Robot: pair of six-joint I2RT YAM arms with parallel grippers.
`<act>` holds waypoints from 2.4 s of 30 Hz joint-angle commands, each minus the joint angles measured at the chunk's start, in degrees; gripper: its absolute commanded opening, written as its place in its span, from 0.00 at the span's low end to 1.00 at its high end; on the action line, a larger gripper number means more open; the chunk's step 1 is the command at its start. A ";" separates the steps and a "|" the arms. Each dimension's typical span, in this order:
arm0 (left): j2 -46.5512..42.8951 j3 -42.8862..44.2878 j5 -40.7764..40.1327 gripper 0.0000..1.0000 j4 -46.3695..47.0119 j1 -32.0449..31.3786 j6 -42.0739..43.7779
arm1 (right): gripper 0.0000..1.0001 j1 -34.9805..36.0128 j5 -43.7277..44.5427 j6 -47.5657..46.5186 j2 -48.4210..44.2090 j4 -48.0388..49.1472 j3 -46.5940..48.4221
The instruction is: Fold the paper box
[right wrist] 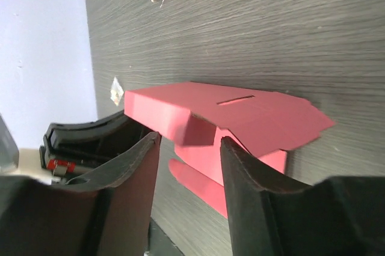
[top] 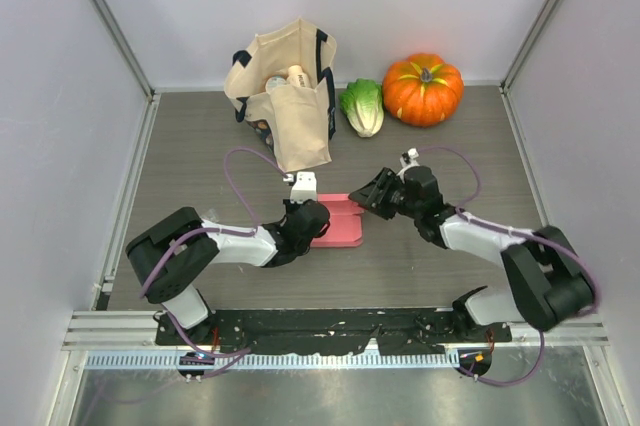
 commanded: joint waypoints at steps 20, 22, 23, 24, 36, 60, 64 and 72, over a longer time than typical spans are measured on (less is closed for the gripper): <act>-0.96 2.61 -2.22 0.00 -3.99 -0.94 -0.73 | 0.01 12.13 34.67 -29.15 1.43 -19.66 8.30; -1.05 2.69 -2.31 0.00 -4.17 -0.94 -0.56 | 0.01 12.30 35.12 -29.15 2.31 -18.52 7.87; -1.14 2.69 -2.31 0.00 -4.25 -0.94 -0.47 | 0.01 12.13 35.03 -29.24 2.83 -17.90 7.69; -1.23 2.61 -2.40 0.00 -4.34 -0.94 -0.30 | 0.01 12.21 34.86 -28.98 3.19 -17.29 7.42; -0.88 2.87 -1.78 0.00 -3.99 -1.29 -0.82 | 0.01 14.94 32.66 -28.62 4.33 -11.05 8.30; -2.10 1.38 -2.57 0.00 -4.25 -1.82 -1.79 | 0.31 12.13 28.71 -31.60 -2.96 -36.41 11.46; -2.81 1.03 -2.58 0.00 -4.43 -1.82 -1.52 | 0.43 10.72 30.72 -33.89 -6.64 -39.26 10.94; -3.77 0.23 -2.05 0.00 -3.99 -1.82 -0.91 | 0.45 8.87 27.83 -41.36 -3.58 -30.15 11.38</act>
